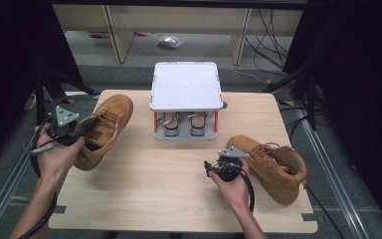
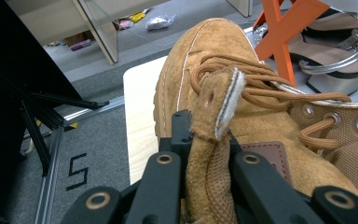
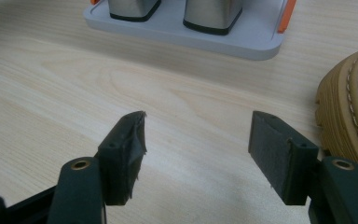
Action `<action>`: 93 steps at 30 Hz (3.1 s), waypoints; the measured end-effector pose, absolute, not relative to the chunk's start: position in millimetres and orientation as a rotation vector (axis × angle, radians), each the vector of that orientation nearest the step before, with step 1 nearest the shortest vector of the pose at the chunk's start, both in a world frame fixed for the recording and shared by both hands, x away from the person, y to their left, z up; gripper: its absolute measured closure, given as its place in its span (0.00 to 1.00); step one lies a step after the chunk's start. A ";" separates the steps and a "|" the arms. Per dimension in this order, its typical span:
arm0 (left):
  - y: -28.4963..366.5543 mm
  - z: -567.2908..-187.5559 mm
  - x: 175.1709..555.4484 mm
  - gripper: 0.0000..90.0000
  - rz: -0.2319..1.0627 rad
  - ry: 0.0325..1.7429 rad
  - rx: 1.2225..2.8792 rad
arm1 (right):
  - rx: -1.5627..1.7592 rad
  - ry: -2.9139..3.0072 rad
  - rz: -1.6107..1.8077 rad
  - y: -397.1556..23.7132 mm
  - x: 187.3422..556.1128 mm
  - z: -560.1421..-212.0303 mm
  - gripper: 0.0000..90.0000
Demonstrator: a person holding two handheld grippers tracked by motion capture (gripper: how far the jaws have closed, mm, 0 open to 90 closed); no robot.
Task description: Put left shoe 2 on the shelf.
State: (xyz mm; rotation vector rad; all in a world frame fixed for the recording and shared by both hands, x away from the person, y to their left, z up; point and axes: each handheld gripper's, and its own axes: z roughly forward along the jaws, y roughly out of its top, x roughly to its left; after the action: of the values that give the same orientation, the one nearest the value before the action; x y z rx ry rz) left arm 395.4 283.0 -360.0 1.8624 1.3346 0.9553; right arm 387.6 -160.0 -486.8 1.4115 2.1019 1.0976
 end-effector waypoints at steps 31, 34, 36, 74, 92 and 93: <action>270.4 -336.6 419.3 0.93 0.982 1.316 1.826 | 1.415 2.087 1.084 -161.3 386.8 -486.4 0.40; 269.3 -334.9 421.2 0.93 0.987 1.311 1.824 | 1.419 2.091 1.089 -161.2 386.9 -486.6 0.40; 269.0 -334.0 423.0 0.93 0.987 1.312 1.820 | 1.428 2.093 1.093 -161.0 386.7 -486.4 0.40; 254.6 -324.6 453.4 0.93 1.012 1.318 1.777 | 1.413 2.093 1.085 -160.8 387.4 -488.1 0.40; 245.8 -314.5 468.6 0.93 1.020 1.310 1.751 | 1.417 2.086 1.090 -161.2 387.0 -485.8 0.40; 245.1 -313.9 469.4 0.93 1.022 1.310 1.748 | 1.419 2.085 1.085 -161.3 386.7 -485.4 0.40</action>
State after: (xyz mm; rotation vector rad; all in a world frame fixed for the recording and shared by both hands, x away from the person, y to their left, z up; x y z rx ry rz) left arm 469.4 245.1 -313.9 1.7482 1.3096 1.0217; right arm 386.7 -161.3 -485.4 1.4186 2.0847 1.0846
